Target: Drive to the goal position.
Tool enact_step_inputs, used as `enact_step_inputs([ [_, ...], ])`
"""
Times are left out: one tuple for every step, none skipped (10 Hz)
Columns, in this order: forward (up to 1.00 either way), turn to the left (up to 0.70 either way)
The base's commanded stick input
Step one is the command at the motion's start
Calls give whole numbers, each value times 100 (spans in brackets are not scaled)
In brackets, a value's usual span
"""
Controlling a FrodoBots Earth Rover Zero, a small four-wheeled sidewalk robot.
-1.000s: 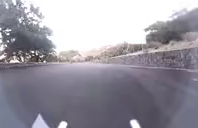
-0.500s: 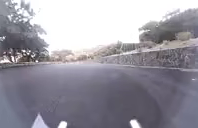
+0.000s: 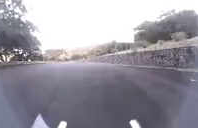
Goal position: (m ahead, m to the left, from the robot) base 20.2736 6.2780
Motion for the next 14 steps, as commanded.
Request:
enact_step_inputs([
  [70,0],
  [70,0],
  [70,0],
  [70,0],
  [70,0],
  [70,0],
  [70,0],
  [70,0],
  [70,0],
  [70,0],
  [70,0],
  [70,0],
  [70,0],
  [70,0],
])
